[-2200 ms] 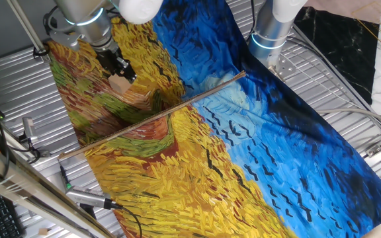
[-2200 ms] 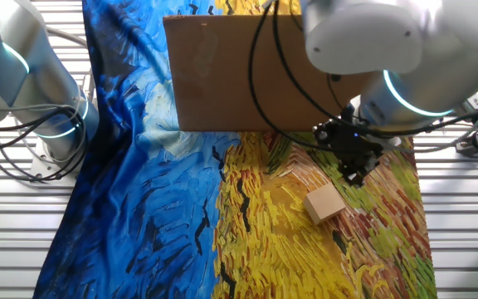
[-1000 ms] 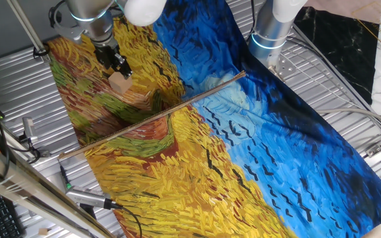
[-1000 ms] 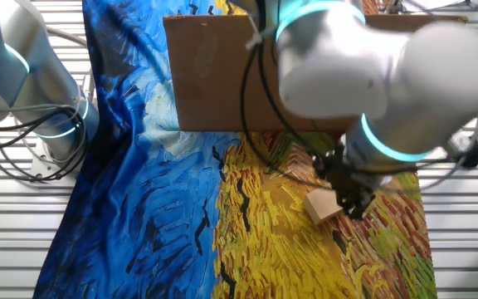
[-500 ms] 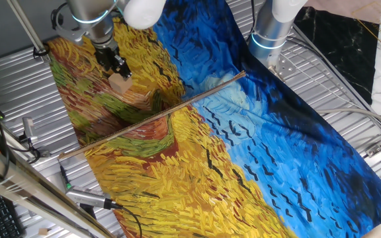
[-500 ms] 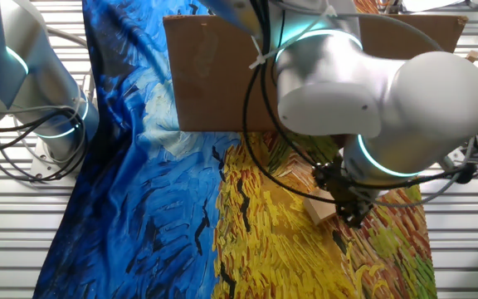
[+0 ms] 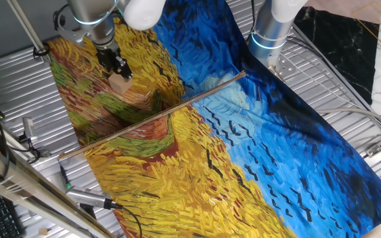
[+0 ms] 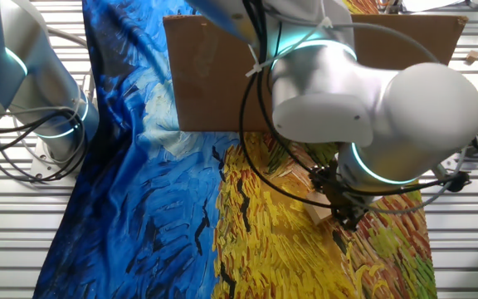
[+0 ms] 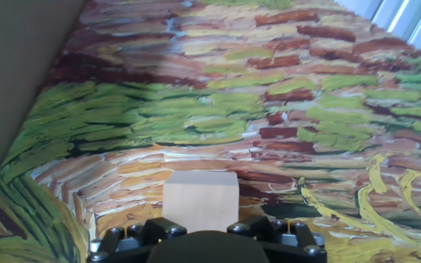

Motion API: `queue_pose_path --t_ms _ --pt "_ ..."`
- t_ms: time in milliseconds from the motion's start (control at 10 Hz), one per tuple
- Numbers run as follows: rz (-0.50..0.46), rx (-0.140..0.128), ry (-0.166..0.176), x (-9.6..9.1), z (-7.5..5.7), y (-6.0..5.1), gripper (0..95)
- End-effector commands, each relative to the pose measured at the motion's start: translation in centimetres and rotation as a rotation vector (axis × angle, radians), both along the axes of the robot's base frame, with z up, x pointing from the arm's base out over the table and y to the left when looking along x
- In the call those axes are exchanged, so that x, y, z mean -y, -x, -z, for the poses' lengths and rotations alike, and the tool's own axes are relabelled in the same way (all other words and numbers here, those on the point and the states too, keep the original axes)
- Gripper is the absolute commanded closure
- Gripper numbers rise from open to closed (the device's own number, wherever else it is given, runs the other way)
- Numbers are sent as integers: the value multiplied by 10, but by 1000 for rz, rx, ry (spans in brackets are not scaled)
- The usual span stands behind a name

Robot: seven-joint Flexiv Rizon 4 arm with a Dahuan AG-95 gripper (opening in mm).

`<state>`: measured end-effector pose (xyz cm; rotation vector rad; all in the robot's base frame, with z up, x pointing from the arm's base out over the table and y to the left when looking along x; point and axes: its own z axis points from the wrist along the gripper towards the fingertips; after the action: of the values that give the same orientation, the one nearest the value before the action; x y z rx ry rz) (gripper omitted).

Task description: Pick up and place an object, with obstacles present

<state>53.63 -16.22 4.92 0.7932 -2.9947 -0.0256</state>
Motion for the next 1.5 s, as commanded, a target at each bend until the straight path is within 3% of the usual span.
queue_pose_path --t_ms 100,700,1100,1500 --pt "3 1 1 -1 2 2 190" --pt "-8 14 7 -6 13 -2 190" --pt "-7 13 20 -5 14 -3 950" --pt "-4 12 19 -5 14 -3 950"
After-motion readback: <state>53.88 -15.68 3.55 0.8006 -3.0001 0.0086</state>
